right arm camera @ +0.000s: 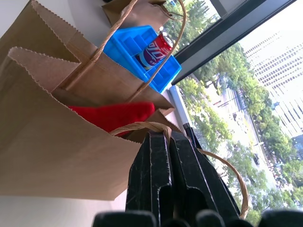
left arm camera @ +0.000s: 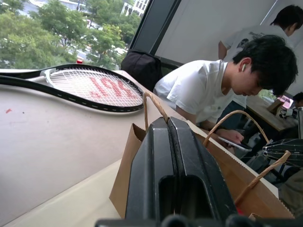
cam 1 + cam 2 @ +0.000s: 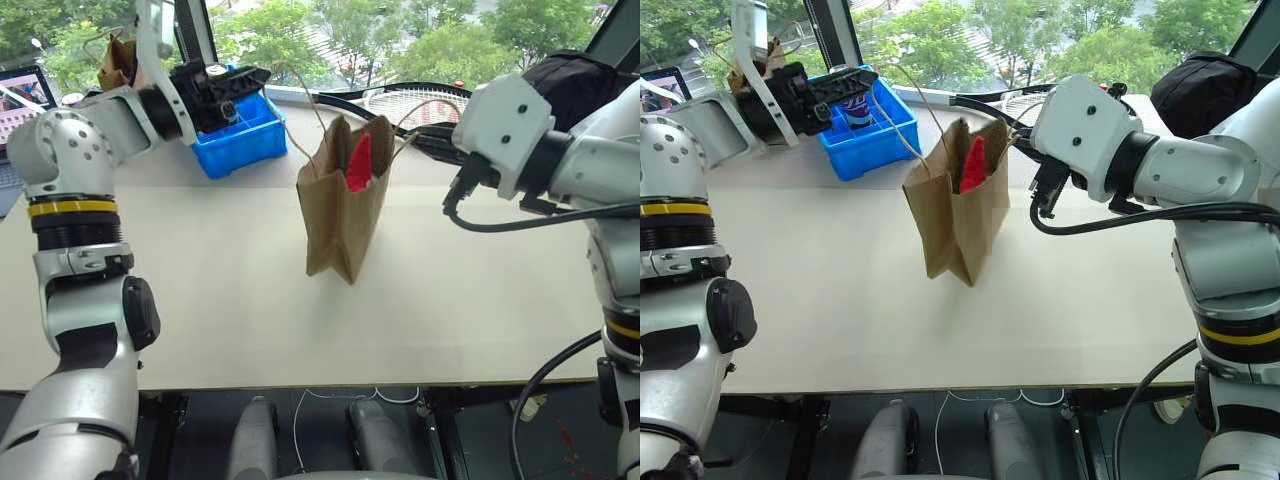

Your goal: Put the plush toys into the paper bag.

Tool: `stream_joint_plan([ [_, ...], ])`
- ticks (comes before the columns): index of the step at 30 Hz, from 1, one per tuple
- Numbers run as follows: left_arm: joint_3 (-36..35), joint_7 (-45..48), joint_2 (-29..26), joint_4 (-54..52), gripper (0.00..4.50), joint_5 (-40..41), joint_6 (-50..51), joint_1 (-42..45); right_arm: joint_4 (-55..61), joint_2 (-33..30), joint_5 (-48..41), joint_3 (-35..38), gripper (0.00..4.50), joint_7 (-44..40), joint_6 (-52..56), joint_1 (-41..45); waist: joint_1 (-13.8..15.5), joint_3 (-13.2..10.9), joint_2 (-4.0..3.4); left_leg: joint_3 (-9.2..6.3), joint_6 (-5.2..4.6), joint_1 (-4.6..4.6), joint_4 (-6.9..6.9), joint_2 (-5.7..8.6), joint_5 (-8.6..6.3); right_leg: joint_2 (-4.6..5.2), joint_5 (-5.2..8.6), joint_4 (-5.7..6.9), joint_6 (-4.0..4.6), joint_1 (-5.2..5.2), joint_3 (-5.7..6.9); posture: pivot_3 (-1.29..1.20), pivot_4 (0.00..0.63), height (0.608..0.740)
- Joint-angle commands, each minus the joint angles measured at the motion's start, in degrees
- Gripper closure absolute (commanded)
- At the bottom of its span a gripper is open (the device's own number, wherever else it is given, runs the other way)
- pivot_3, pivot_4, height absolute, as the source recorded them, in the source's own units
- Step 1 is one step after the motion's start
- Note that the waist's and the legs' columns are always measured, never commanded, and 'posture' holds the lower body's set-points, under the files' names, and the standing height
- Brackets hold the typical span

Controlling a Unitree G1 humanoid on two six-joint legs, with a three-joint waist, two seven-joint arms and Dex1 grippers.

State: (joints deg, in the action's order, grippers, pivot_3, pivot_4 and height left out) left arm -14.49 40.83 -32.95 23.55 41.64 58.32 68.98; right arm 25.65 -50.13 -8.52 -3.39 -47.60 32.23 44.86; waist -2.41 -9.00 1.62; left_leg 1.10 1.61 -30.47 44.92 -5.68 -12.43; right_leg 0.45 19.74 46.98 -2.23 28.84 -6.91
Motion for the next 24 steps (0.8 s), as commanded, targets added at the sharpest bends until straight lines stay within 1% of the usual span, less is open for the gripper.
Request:
stream_joint_plan([
  [1, 3.0, 3.8, -0.9, -6.2, 4.50, 0.6, 2.1, -4.3, 4.5, -0.3, -2.2, -0.3, 4.42, -1.1, 4.5, -4.4, 0.0, 0.0, 0.00, 0.00, 0.00, 0.00, -0.01, -0.01, 0.00, 0.00, 0.00, -0.02, 0.00, -0.02, 0.01, 0.00, 0.150, 0.659],
  [3, 5.7, 6.7, -2.1, -10.5, 4.50, 0.9, 3.8, -7.6, 5.2, 0.1, -2.3, -0.5, 4.42, -0.5, 6.2, -5.3, -0.1, 0.0, -0.01, 0.00, 0.00, 0.00, -0.01, 0.00, 0.00, 0.00, -0.02, 0.00, 0.05, -0.01, -0.01, 0.00, 0.150, 0.659],
  [5, 6.0, 7.1, -2.3, -12.0, 4.50, 1.3, 4.6, -8.6, 5.5, -0.2, -2.4, -0.9, 4.42, -0.6, 7.2, -5.9, -0.2, 0.0, 0.00, 0.02, 0.02, -0.03, 0.01, 0.00, 0.01, 0.00, -0.08, 0.06, 0.16, 0.07, -0.03, 0.00, 0.150, 0.659],
  [12, 5.3, 6.9, -3.0, -10.7, 4.50, 0.4, 4.1, -7.3, 5.5, 0.8, -2.7, -0.7, 4.42, 0.1, 8.0, -5.6, -0.1, 0.0, 0.00, 0.00, 0.06, -0.13, 0.01, -0.01, 0.04, 0.00, -0.08, 0.07, 0.15, 0.17, -0.01, 0.00, 0.150, 0.659],
  [13, 5.1, 6.8, -3.1, -10.7, 4.50, 0.5, 4.3, -7.2, 5.3, 1.3, -3.1, -0.2, 4.42, 0.5, 8.3, -5.2, -0.1, 0.0, 0.00, 0.00, 0.06, -0.14, 0.01, -0.01, 0.05, 0.00, -0.08, 0.07, 0.15, 0.17, -0.01, 0.00, 0.150, 0.659],
  [15, 4.4, 7.6, -3.5, -11.4, 4.50, 1.5, 4.4, -7.2, 4.8, 5.0, -6.8, 3.4, 4.42, 2.5, 10.4, -3.5, -0.2, 0.0, 0.01, 0.00, 0.06, -0.13, 0.01, -0.01, 0.05, 0.00, -0.08, 0.07, 0.15, 0.18, -0.01, 0.00, 0.150, 0.659],
  [17, 3.3, 8.3, -3.8, -11.4, 3.93, 2.5, 4.4, -7.0, 4.6, 6.4, -9.0, 5.4, 3.84, 2.8, 11.9, -2.1, -0.3, 0.0, 0.00, 0.00, 0.06, -0.13, 0.01, -0.01, 0.05, -0.01, -0.08, 0.09, 0.16, 0.19, -0.02, 0.00, 0.150, 0.659],
  [18, 2.7, 8.7, -4.3, -11.4, 3.73, 3.2, 4.8, -6.9, 4.7, 6.9, -10.8, 6.8, 3.63, 2.8, 12.9, -1.2, -0.2, 0.0, -0.01, 0.00, 0.06, -0.14, 0.01, -0.01, 0.05, -0.01, -0.09, 0.10, 0.16, 0.19, -0.02, 0.00, 0.150, 0.659],
  [19, 2.1, 9.3, -4.8, -11.5, 3.39, 3.8, 5.1, -6.7, 4.4, 7.1, -11.9, 8.1, 3.32, 2.9, 13.4, -0.2, -0.2, 0.0, -0.01, -0.01, 0.06, -0.15, 0.01, -0.01, 0.05, -0.01, -0.09, 0.10, 0.17, 0.18, 0.00, 0.00, 0.150, 0.659],
  [20, 1.8, 9.8, -5.2, -11.6, 2.94, 4.1, 5.2, -6.6, 4.3, 7.3, -12.7, 8.9, 2.89, 3.1, 13.7, 0.4, -0.1, 0.0, -0.01, -0.01, 0.06, -0.16, 0.01, -0.01, 0.05, -0.01, -0.09, 0.09, 0.17, 0.18, 0.00, 0.00, 0.150, 0.659],
  [22, 1.5, 10.9, -6.4, -11.8, 2.32, 4.4, 5.2, -6.6, 3.7, 7.4, -14.9, 11.2, 2.31, 3.5, 15.0, 1.8, -0.1, 0.0, -0.02, -0.01, 0.06, -0.17, 0.01, -0.01, 0.04, -0.01, -0.09, 0.08, 0.17, 0.18, 0.01, 0.00, 0.150, 0.659],
  [23, 0.9, 12.3, -7.6, -12.0, 1.85, 4.8, 4.9, -6.9, 3.2, 7.7, -17.9, 14.0, 1.88, 3.7, 16.6, 3.1, -0.1, 0.0, -0.02, -0.01, 0.06, -0.17, 0.01, -0.01, 0.04, -0.01, -0.09, 0.08, 0.17, 0.18, 0.01, 0.00, 0.150, 0.659],
  [24, 0.4, 14.0, -9.0, -12.5, 1.56, 5.2, 4.3, -7.4, 2.6, 7.6, -20.4, 16.6, 1.58, 3.7, 18.1, 4.3, -0.1, 0.0, -0.02, -0.01, 0.06, -0.16, 0.01, -0.01, 0.04, -0.01, -0.09, 0.07, 0.17, 0.18, 0.01, 0.00, 0.150, 0.659],
])
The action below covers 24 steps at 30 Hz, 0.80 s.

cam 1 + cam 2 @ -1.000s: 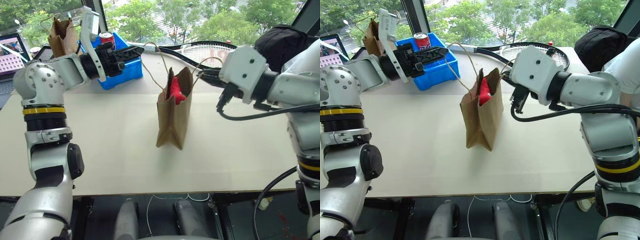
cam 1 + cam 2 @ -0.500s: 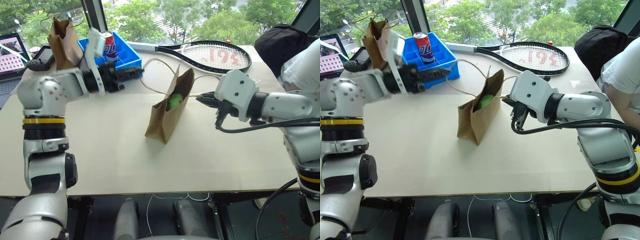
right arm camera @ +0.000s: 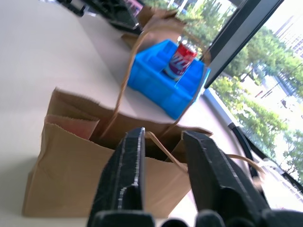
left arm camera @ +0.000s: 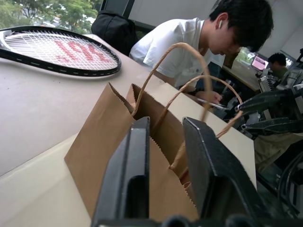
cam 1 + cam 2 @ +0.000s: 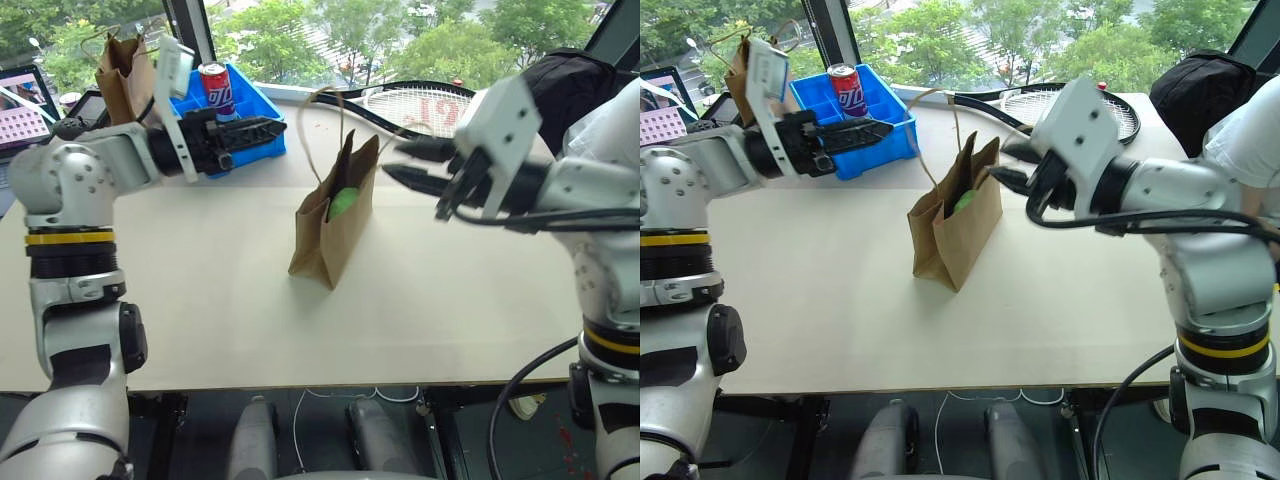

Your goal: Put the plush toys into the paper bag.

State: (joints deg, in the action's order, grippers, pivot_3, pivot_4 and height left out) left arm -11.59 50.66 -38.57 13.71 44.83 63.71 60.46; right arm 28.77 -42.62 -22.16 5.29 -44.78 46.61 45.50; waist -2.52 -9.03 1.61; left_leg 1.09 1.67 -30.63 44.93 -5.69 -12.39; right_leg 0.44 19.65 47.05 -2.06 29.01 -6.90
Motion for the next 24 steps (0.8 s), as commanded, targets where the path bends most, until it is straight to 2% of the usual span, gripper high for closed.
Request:
stream_joint_plan([
  [1, -2.9, 5.5, -4.3, -2.9, 1.15, 2.4, -1.5, 0.7, -0.8, -0.2, -8.5, 9.6, 1.21, 1.0, 4.7, 4.5, 0.0, 0.0, -0.03, 0.00, 0.00, -0.02, 0.00, 0.00, 0.00, 0.00, 0.00, 0.00, 0.00, 0.02, 0.00, 0.00, 0.150, 0.659],
  [2, -3.3, 7.5, -5.7, -3.5, 0.63, 3.0, -1.4, -0.6, -0.8, -0.4, -10.8, 11.7, 0.70, 1.4, 6.3, 5.3, 0.0, 0.0, -0.03, 0.00, 0.00, -0.02, 0.00, 0.00, 0.00, 0.00, 0.00, 0.01, 0.01, 0.02, 0.00, 0.00, 0.150, 0.659],
  [3, -3.3, 9.1, -6.7, -4.3, 0.45, 3.1, -1.6, -2.0, -0.8, -0.7, -12.5, 13.1, 0.53, 1.7, 7.8, 5.7, 0.0, 0.0, -0.03, 0.00, 0.00, -0.02, 0.00, 0.00, 0.00, 0.00, -0.01, 0.01, 0.01, 0.03, 0.00, 0.00, 0.150, 0.659],
  [4, -2.7, 11.0, -7.8, -6.1, 0.09, 2.5, -3.1, -4.3, -0.5, -1.3, -15.3, 14.8, 0.16, 1.5, 10.6, 5.4, -0.1, 0.0, -0.04, 0.00, 0.00, 0.00, 0.00, 0.00, 0.00, 0.00, 0.00, 0.01, 0.02, 0.01, 0.01, 0.00, 0.150, 0.659],
  [5, -2.3, 12.3, -8.6, -7.4, 0.01, 2.1, -4.3, -5.9, -0.2, -1.9, -17.5, 16.0, 0.03, 1.6, 12.8, 5.2, -0.1, 0.0, -0.04, 0.01, 0.00, 0.00, -0.02, 0.00, 0.00, 0.00, 0.00, 0.00, 0.03, 0.01, 0.00, 0.00, 0.150, 0.659],
  [8, -0.2, 16.0, -10.2, -12.9, 0.01, 1.5, -6.8, -13.8, 3.6, -5.7, -24.9, 17.5, 0.03, -1.0, 20.4, -2.1, 0.1, 0.0, -0.04, 0.01, -0.01, 0.07, -0.03, -0.02, 0.00, 0.01, 0.03, 0.02, 0.09, -0.02, 0.01, 0.00, 0.150, 0.659],
  [11, 2.3, 17.6, -9.6, -16.7, 0.00, -0.2, -10.8, -20.2, 5.7, -5.5, -28.4, 17.3, 0.78, 0.5, 22.4, -9.3, 0.2, 0.0, -0.03, -0.03, -0.02, 0.21, -0.01, -0.05, -0.02, 0.01, 0.07, -0.01, 0.15, -0.24, 0.08, 0.00, 0.150, 0.659],
  [16, 6.7, 12.3, -2.9, -17.7, 0.00, -6.3, -19.0, -22.6, 3.0, -4.4, -13.7, 3.0, 2.51, 5.0, 9.1, -16.7, 0.2, 0.0, -0.03, -0.02, -0.06, 0.28, 0.09, -0.04, 0.02, 0.00, 0.17, -0.03, -0.20, -0.34, 0.05, 0.00, 0.150, 0.659],
  [21, 7.2, 9.3, 0.6, -16.1, 0.00, -8.0, -21.6, -23.0, -5.9, 4.5, -3.8, -6.4, 4.29, 10.1, -2.6, -15.1, -0.6, 0.0, -0.01, 0.07, -0.06, 0.35, 0.03, -0.03, 0.02, -0.02, 0.15, -0.03, -0.22, -0.33, -0.09, 0.00, 0.150, 0.659],
  [22, 7.4, 8.8, 1.3, -16.6, 0.00, -7.9, -21.5, -23.3, -7.9, 6.2, -2.0, -7.9, 4.48, 10.7, -4.8, -14.3, -0.6, -0.1, -0.03, 0.02, -0.06, 0.38, 0.02, -0.07, 0.01, -0.09, 0.15, -0.04, -0.20, -0.35, -0.05, 0.00, 0.150, 0.659],
  [24, 8.0, 8.1, 2.5, -18.2, 0.00, -7.4, -20.9, -23.9, -10.9, 8.9, 0.4, -10.0, 4.48, 10.7, -8.7, -13.2, -0.6, -0.1, -0.04, 0.02, -0.07, 0.35, -0.01, -0.05, 0.01, -0.08, 0.14, -0.04, -0.19, -0.33, -0.05, 0.00, 0.150, 0.659],
])
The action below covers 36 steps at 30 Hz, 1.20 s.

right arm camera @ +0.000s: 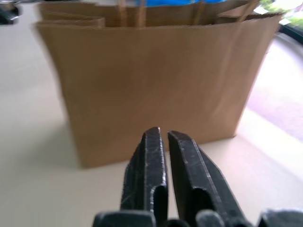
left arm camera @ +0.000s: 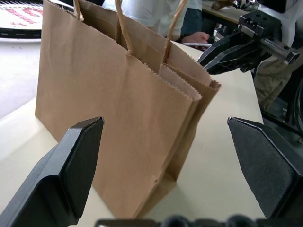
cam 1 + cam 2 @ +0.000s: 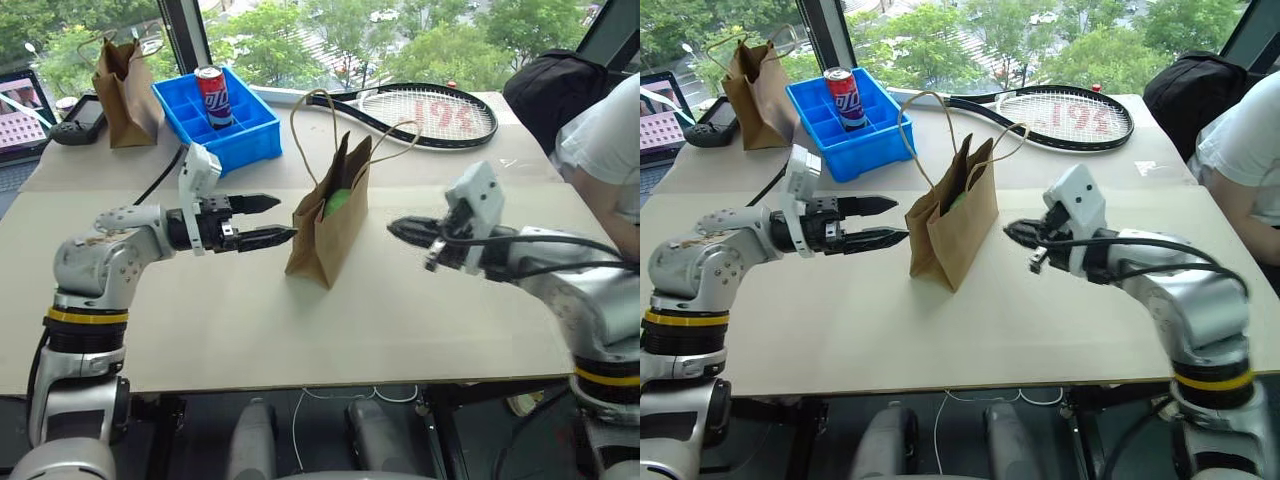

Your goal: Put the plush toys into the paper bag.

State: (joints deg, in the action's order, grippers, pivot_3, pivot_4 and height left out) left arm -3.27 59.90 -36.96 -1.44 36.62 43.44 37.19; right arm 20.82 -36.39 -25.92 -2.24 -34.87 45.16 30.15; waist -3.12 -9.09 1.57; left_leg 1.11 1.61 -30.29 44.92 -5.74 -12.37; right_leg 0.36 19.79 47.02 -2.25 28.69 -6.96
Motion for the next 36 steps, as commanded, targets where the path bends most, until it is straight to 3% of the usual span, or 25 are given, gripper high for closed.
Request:
stream_joint_plan([
  [1, -0.1, -1.5, 1.5, -4.3, 0.00, 1.3, 0.0, -1.1, -4.3, 4.1, 4.8, -3.1, 4.48, 0.8, -8.9, 2.6, 0.1, 0.0, 0.00, -0.01, 0.00, -0.02, -0.01, 0.00, 0.00, 0.00, -0.02, 0.00, 0.04, 0.00, 0.01, 0.00, 0.150, 0.659],
  [9, 1.1, -5.4, 4.5, -8.9, 0.00, 2.8, 3.1, -3.1, -9.0, 9.9, 8.8, -6.8, 4.48, -0.6, -16.2, 2.4, 0.7, 0.0, 0.00, -0.02, 0.00, -0.09, 0.06, 0.01, 0.00, 0.01, -0.07, 0.00, 0.10, 0.00, 0.03, 0.00, 0.150, 0.659],
  [19, 1.8, -13.1, 8.6, -5.2, 0.00, 0.9, 4.7, -1.1, -8.9, 14.7, 10.3, -7.8, 4.48, 0.0, -17.0, 2.0, 0.5, 0.0, 0.00, -0.05, 0.00, -0.06, 0.06, 0.01, 0.00, 0.01, -0.06, 0.02, 0.08, -0.02, 0.04, 0.00, 0.150, 0.659],
  [20, 1.5, -13.7, 8.9, -4.7, 0.52, 1.1, 5.0, -0.8, -8.7, 15.0, 10.4, -7.9, 4.50, 0.1, -16.9, 1.8, 0.6, 0.0, 0.00, -0.05, 0.00, -0.06, 0.06, 0.01, 0.00, 0.01, -0.06, 0.02, 0.08, -0.02, 0.05, 0.00, 0.150, 0.659],
  [22, 1.2, -13.9, 9.1, -4.0, 0.95, 1.2, 5.0, -0.5, -8.4, 15.4, 10.5, -7.8, 4.50, 0.3, -16.7, 1.4, 0.6, 0.0, 0.00, -0.05, 0.00, -0.06, 0.06, 0.01, 0.00, 0.01, -0.06, 0.02, 0.08, -0.02, 0.05, 0.00, 0.150, 0.659],
  [25, 0.6, -13.1, 8.5, -2.6, 2.15, 1.1, 4.3, 0.0, -7.9, 15.5, 10.9, -7.6, 4.50, 0.3, -16.3, 0.9, 0.6, 0.0, 0.00, -0.05, 0.00, -0.07, 0.06, 0.02, 0.00, 0.01, -0.06, 0.02, 0.08, -0.03, 0.04, 0.00, 0.150, 0.659],
  [31, -0.6, -7.8, 4.5, 4.8, 4.35, -1.5, -1.4, 3.3, -3.6, 12.8, 9.4, -5.0, 4.50, -0.7, -13.3, -1.9, 0.6, 0.0, 0.00, -0.06, 0.00, -0.05, 0.06, 0.02, 0.00, 0.01, -0.05, 0.02, 0.07, -0.02, 0.06, 0.00, 0.150, 0.659],
  [36, 0.8, 1.7, 1.7, 9.7, 4.43, -2.7, -7.2, 6.4, 4.9, 2.7, 5.1, 0.9, 4.50, -5.3, -6.5, -8.8, 1.3, 0.0, -0.02, -0.06, 0.01, -0.16, 0.06, 0.07, 0.00, 0.05, -0.04, -0.05, 0.08, -0.03, 0.05, 0.00, 0.150, 0.659],
])
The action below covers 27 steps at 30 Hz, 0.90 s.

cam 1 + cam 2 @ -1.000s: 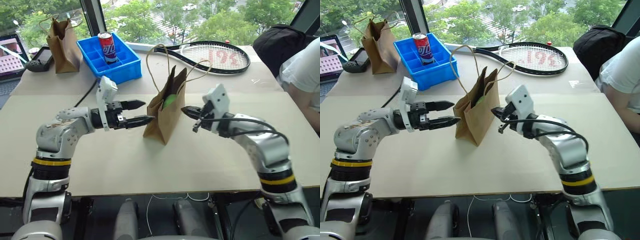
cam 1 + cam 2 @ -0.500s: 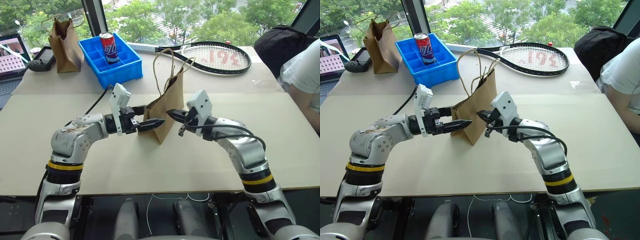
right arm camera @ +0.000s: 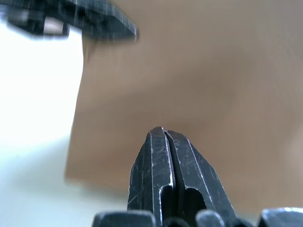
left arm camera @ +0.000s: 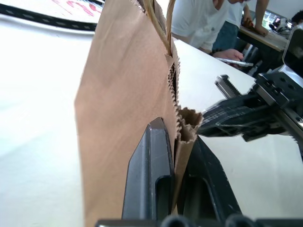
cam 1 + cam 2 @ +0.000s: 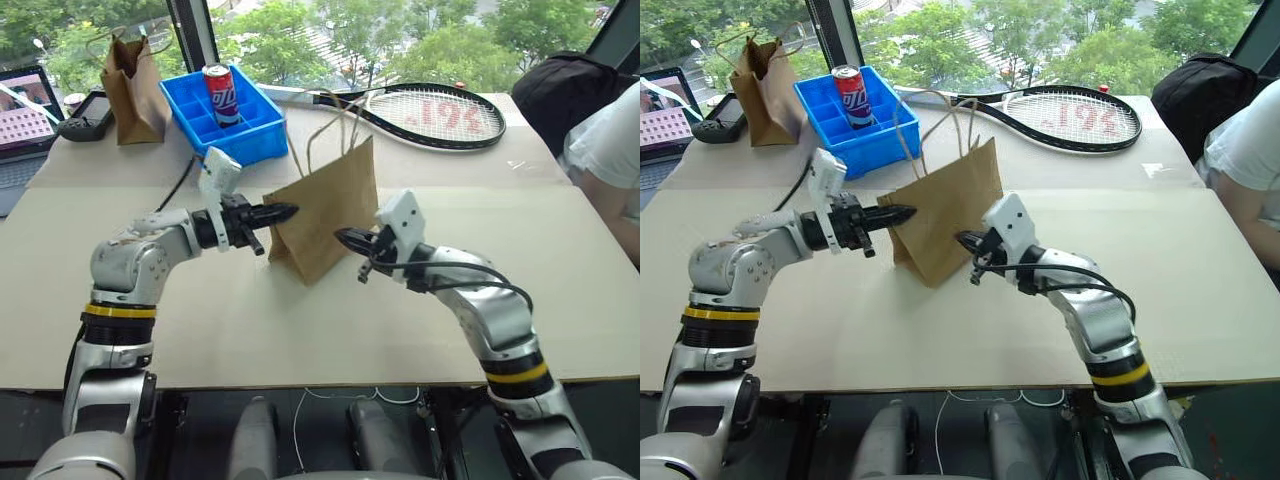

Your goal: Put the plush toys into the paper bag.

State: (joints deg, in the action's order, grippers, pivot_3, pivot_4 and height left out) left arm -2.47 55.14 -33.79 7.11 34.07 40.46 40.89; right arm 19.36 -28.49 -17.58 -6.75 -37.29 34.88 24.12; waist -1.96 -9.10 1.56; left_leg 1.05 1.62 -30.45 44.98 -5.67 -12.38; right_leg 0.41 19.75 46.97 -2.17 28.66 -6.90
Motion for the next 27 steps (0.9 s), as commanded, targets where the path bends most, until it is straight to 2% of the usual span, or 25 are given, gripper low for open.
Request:
stream_joint_plan([
  [1, 0.9, 10.6, -2.6, 2.6, 4.43, -0.9, -6.4, 3.7, 7.5, -8.4, -3.9, 7.7, 4.50, -4.0, 4.8, -4.8, 0.2, 0.0, 0.00, -0.02, 0.00, -0.03, 0.00, 0.06, 0.00, 0.01, 0.01, -0.02, 0.01, 0.00, -0.02, 0.00, 0.150, 0.659],
  [4, 3.1, 21.4, -5.0, 6.4, 4.43, -2.3, -11.2, 7.1, 8.8, -14.9, -5.0, 14.1, 4.50, -6.1, 6.0, -9.7, 0.5, 0.0, 0.00, -0.02, 0.00, -0.05, 0.00, 0.07, 0.00, 0.01, 0.05, -0.05, -0.05, 0.01, -0.02, 0.00, 0.150, 0.659],
  [9, 6.9, 34.7, -6.4, 12.1, 4.43, -5.4, -18.2, 10.8, 7.6, -19.8, -5.5, 20.7, 4.50, -7.1, 5.6, -14.7, 0.3, 0.0, 0.00, 0.00, 0.00, 0.00, -0.01, 0.06, 0.00, 0.01, 0.13, -0.05, -0.13, 0.01, -0.06, 0.00, 0.150, 0.659],
  [12, 9.7, 37.3, -6.7, 15.2, 4.43, -6.1, -23.6, 11.4, 7.7, -20.7, -5.8, 21.8, 4.50, -6.7, 5.7, -15.6, -0.3, 0.0, 0.00, -0.01, -0.01, 0.09, -0.02, 0.06, 0.00, 0.00, 0.16, -0.04, -0.17, -0.06, -0.06, 0.00, 0.150, 0.659],
  [16, 13.2, 37.4, -8.0, 17.6, 4.43, -4.6, -24.0, 12.3, 8.0, -21.0, -6.2, 21.7, 4.50, -6.3, 6.0, -15.5, -0.7, 0.0, 0.00, -0.03, -0.01, 0.06, -0.02, 0.06, 0.00, 0.00, 0.16, -0.02, -0.17, -0.06, -0.06, 0.00, 0.150, 0.659],
  [19, 14.8, 37.4, -7.7, 21.5, 4.43, -6.9, -22.9, 13.8, 8.0, -21.0, -6.4, 21.2, 4.50, -5.8, 6.4, -14.6, -0.6, 0.0, 0.00, -0.04, -0.01, 0.06, -0.02, 0.05, 0.00, 0.00, 0.17, -0.02, -0.17, -0.06, -0.05, 0.00, 0.150, 0.659],
  [21, 15.4, 37.4, -7.9, 23.3, 3.79, -6.4, -19.8, 15.0, 7.6, -21.1, -6.3, 20.9, 4.50, -5.7, 6.5, -14.2, -0.6, 0.0, 0.01, -0.05, -0.01, 0.06, -0.01, 0.06, 0.00, 0.00, 0.17, -0.02, -0.18, -0.07, -0.04, 0.00, 0.150, 0.659],
  [22, 15.7, 37.4, -8.4, 23.3, 3.75, -6.1, -19.0, 15.2, 7.4, -21.3, -6.3, 20.9, 4.50, -5.8, 6.4, -14.0, -0.6, 0.0, 0.01, -0.05, -0.01, 0.05, -0.01, 0.06, 0.00, 0.00, 0.17, -0.03, -0.19, -0.07, -0.04, 0.00, 0.150, 0.659],
  [23, 15.7, 37.4, -9.3, 22.7, 3.44, -5.6, -18.3, 14.9, 7.0, -21.5, -6.5, 21.0, 4.50, -6.1, 6.3, -13.9, -0.6, 0.0, 0.01, -0.05, -0.01, 0.05, 0.00, 0.06, 0.00, 0.00, 0.17, -0.03, -0.19, -0.07, -0.04, 0.00, 0.150, 0.659],
  [24, 15.6, 37.4, -10.3, 21.7, 2.90, -5.0, -17.7, 14.5, 6.7, -21.7, -6.7, 21.1, 4.50, -6.4, 6.2, -13.8, -0.6, 0.0, 0.01, -0.05, -0.01, 0.05, 0.00, 0.06, 0.00, 0.00, 0.18, -0.03, -0.20, -0.07, -0.04, 0.00, 0.150, 0.659],
  [25, 15.2, 37.4, -11.2, 20.8, 2.79, -4.6, -17.1, 14.0, 6.3, -21.9, -6.8, 21.2, 4.50, -6.8, 6.1, -13.7, -0.6, 0.0, 0.00, -0.05, -0.01, 0.05, -0.01, 0.06, 0.00, 0.00, 0.18, -0.03, -0.20, -0.07, -0.04, 0.00, 0.150, 0.659],
  [27, 14.3, 37.4, -13.1, 18.9, 2.07, -3.4, -15.2, 13.0, 5.9, -22.3, -7.1, 20.9, 4.50, -7.8, 5.8, -13.7, -0.8, 0.0, -0.01, -0.05, -0.01, 0.04, -0.03, 0.05, 0.00, 0.00, 0.18, -0.03, -0.19, -0.04, -0.05, 0.00, 0.150, 0.659],
])
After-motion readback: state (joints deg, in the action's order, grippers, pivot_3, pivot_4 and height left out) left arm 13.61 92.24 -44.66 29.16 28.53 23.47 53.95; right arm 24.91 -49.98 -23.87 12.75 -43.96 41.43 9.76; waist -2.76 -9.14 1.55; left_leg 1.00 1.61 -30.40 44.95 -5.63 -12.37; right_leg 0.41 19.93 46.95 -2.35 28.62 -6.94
